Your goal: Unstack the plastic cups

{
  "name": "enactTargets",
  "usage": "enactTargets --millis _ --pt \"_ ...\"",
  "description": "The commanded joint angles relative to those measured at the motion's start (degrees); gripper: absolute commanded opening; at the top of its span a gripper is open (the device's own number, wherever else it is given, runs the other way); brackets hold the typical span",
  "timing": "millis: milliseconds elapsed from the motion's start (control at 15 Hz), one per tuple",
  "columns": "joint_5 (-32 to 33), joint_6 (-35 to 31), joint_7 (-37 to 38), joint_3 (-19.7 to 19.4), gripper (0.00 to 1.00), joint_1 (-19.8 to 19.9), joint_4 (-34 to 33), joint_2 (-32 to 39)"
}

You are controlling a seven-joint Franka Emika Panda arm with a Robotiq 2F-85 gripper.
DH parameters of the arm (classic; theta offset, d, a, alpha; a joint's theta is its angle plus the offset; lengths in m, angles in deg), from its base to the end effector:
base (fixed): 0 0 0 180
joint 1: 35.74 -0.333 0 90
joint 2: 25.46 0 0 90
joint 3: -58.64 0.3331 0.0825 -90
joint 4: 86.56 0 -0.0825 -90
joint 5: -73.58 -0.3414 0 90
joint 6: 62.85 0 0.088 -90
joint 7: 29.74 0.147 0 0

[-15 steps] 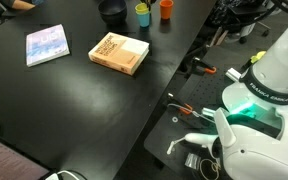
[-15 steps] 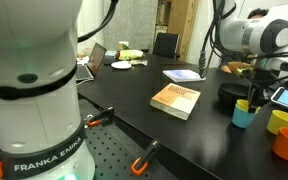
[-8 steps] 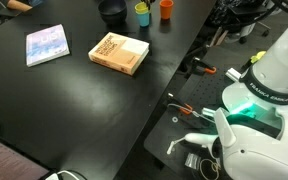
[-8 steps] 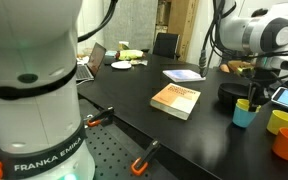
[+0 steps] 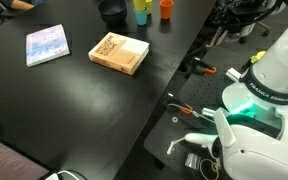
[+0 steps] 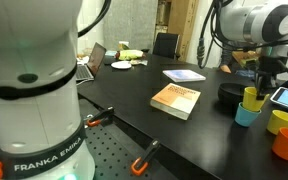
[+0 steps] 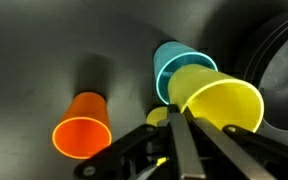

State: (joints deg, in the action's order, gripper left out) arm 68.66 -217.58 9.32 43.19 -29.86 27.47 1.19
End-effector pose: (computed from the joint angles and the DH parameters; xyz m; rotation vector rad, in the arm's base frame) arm 0.5854 -0.2198 0.2703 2.6437 -1.5913 0.4222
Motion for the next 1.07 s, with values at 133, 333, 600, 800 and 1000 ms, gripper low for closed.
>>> enactTargets --millis 133,333,600,800,1000 --pt "1.4 -0.1 -0.4 -2.2 0.04 -1.1 7.6 -9.9" --pt "3.8 1.8 0.0 -3.0 0.03 -1.1 10.8 -13.6" --pt "2.1 3.3 -0.6 -2.1 0.02 0.9 15.0 -15.9" --pt "1.1 2.7 -0.4 -2.0 0.03 2.1 16.6 -14.3" --pt "-0.5 0.9 -0.4 -2.1 0.02 3.2 17.1 -11.8"
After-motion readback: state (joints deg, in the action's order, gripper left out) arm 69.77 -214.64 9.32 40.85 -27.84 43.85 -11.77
